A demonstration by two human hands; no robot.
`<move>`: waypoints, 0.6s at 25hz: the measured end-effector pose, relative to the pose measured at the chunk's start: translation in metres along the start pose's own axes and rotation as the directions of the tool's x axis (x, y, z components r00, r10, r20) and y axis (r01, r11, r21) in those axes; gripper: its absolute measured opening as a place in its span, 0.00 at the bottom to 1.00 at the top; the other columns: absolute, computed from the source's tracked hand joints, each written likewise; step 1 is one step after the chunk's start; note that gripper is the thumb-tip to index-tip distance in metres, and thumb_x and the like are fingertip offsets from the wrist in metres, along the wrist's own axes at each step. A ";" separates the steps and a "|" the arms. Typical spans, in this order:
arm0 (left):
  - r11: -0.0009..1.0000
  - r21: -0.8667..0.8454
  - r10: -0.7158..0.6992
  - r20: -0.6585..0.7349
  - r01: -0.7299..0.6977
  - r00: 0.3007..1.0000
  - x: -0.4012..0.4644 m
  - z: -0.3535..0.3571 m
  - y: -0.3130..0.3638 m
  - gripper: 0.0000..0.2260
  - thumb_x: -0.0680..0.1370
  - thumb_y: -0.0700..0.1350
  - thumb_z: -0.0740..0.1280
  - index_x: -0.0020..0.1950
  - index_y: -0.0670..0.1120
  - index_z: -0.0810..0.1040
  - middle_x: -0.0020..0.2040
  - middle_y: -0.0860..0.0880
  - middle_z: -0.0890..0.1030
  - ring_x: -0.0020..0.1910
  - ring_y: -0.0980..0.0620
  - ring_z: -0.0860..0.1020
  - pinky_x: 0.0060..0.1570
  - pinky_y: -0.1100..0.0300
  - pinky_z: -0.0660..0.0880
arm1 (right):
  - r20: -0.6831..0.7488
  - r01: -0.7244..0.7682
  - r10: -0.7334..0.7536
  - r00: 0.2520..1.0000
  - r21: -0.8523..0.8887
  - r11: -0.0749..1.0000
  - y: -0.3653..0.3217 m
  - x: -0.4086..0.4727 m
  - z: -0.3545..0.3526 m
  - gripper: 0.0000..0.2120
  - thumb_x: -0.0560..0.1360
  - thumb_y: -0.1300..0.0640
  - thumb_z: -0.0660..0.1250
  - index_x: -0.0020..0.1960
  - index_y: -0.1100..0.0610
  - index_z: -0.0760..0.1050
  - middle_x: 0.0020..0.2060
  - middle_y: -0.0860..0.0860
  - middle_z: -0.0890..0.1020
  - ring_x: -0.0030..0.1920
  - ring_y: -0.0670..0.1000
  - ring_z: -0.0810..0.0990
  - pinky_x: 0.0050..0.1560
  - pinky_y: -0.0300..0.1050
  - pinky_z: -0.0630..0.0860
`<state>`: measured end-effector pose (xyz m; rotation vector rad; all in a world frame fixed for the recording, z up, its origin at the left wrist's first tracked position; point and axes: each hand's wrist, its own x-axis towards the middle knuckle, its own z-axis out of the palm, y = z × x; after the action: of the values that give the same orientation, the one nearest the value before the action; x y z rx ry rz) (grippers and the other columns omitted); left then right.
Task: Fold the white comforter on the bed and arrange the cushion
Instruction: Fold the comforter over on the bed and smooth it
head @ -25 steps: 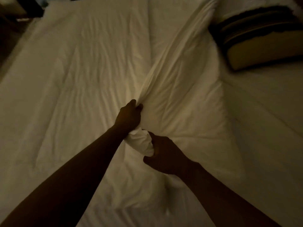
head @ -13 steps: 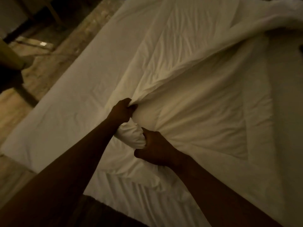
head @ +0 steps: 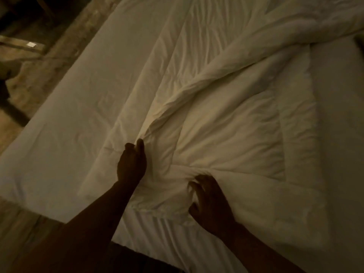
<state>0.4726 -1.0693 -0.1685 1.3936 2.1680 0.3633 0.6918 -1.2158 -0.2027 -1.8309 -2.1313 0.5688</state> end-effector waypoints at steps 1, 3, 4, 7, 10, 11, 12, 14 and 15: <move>1.000 -0.013 -0.019 0.000 0.019 1.000 -0.003 0.004 0.002 0.30 0.80 0.66 0.49 0.62 0.41 0.69 0.54 0.40 0.79 0.51 0.38 0.79 0.50 0.46 0.74 | 0.000 -0.002 0.002 1.000 -0.049 0.999 0.010 -0.006 -0.003 0.33 0.69 0.43 0.64 0.70 0.57 0.72 0.70 0.57 0.71 0.73 0.59 0.67 0.68 0.61 0.69; 0.999 0.041 -0.024 0.044 0.022 0.999 -0.011 0.013 0.007 0.34 0.77 0.71 0.50 0.64 0.42 0.68 0.57 0.40 0.78 0.54 0.38 0.78 0.52 0.46 0.74 | 0.069 -0.009 0.017 0.997 -0.111 0.994 0.023 -0.017 -0.010 0.42 0.67 0.35 0.65 0.74 0.57 0.67 0.72 0.60 0.68 0.74 0.61 0.64 0.71 0.65 0.61; 0.997 0.065 -0.032 0.066 0.028 0.997 -0.016 0.019 0.010 0.35 0.77 0.71 0.51 0.64 0.41 0.67 0.57 0.40 0.78 0.54 0.38 0.78 0.51 0.47 0.73 | 0.121 -0.015 0.033 0.992 -0.141 0.990 0.028 -0.022 -0.011 0.47 0.64 0.31 0.64 0.76 0.56 0.64 0.72 0.62 0.66 0.74 0.61 0.62 0.71 0.65 0.58; 0.993 0.107 -0.057 0.105 0.045 0.993 -0.032 0.032 0.012 0.29 0.80 0.65 0.53 0.64 0.40 0.66 0.56 0.37 0.79 0.53 0.36 0.78 0.48 0.49 0.72 | 0.286 -0.042 0.099 0.953 -0.200 0.979 0.032 -0.023 -0.006 0.55 0.59 0.30 0.68 0.79 0.52 0.56 0.72 0.62 0.67 0.71 0.63 0.66 0.71 0.63 0.63; 0.988 0.152 -0.032 0.115 0.015 0.993 -0.034 0.028 0.013 0.23 0.83 0.58 0.54 0.64 0.39 0.66 0.56 0.36 0.78 0.54 0.36 0.78 0.49 0.48 0.73 | 0.253 -0.122 0.172 0.952 -0.203 0.972 0.028 0.002 -0.002 0.45 0.55 0.33 0.72 0.68 0.51 0.72 0.59 0.58 0.77 0.56 0.63 0.78 0.56 0.60 0.76; 0.987 0.158 -0.004 0.128 -0.016 0.992 -0.029 0.025 0.014 0.21 0.83 0.54 0.55 0.64 0.37 0.66 0.58 0.35 0.77 0.55 0.35 0.77 0.50 0.48 0.72 | 0.233 -0.154 0.203 0.951 -0.212 0.965 0.025 0.013 -0.003 0.38 0.56 0.32 0.70 0.61 0.51 0.77 0.53 0.57 0.79 0.49 0.61 0.80 0.49 0.58 0.78; 0.986 0.155 0.038 0.142 -0.060 0.989 -0.021 0.019 0.017 0.19 0.84 0.51 0.56 0.65 0.36 0.67 0.60 0.34 0.76 0.57 0.35 0.76 0.53 0.48 0.72 | 0.207 -0.174 0.218 0.954 -0.211 0.962 0.022 0.025 -0.001 0.33 0.59 0.31 0.66 0.56 0.52 0.78 0.48 0.56 0.80 0.45 0.60 0.80 0.43 0.56 0.78; 0.991 0.087 0.085 0.155 -0.099 0.984 0.000 0.009 0.032 0.23 0.83 0.54 0.58 0.69 0.37 0.65 0.65 0.35 0.73 0.61 0.35 0.74 0.57 0.47 0.71 | 0.203 -0.195 0.227 0.952 -0.166 0.967 0.022 0.043 0.003 0.31 0.63 0.32 0.57 0.52 0.54 0.79 0.43 0.55 0.81 0.41 0.60 0.81 0.39 0.54 0.78; 0.997 0.024 0.071 0.171 -0.077 0.983 0.014 0.004 0.041 0.29 0.81 0.59 0.59 0.72 0.40 0.62 0.67 0.37 0.72 0.62 0.36 0.74 0.58 0.47 0.72 | 0.215 -0.212 0.239 0.947 -0.142 0.967 0.020 0.049 0.005 0.31 0.65 0.33 0.56 0.53 0.55 0.79 0.43 0.56 0.81 0.41 0.60 0.82 0.40 0.55 0.78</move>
<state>0.5017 -1.0389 -0.1556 1.4694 1.9956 0.2298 0.6992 -1.1659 -0.2184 -2.1900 -2.1511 0.7565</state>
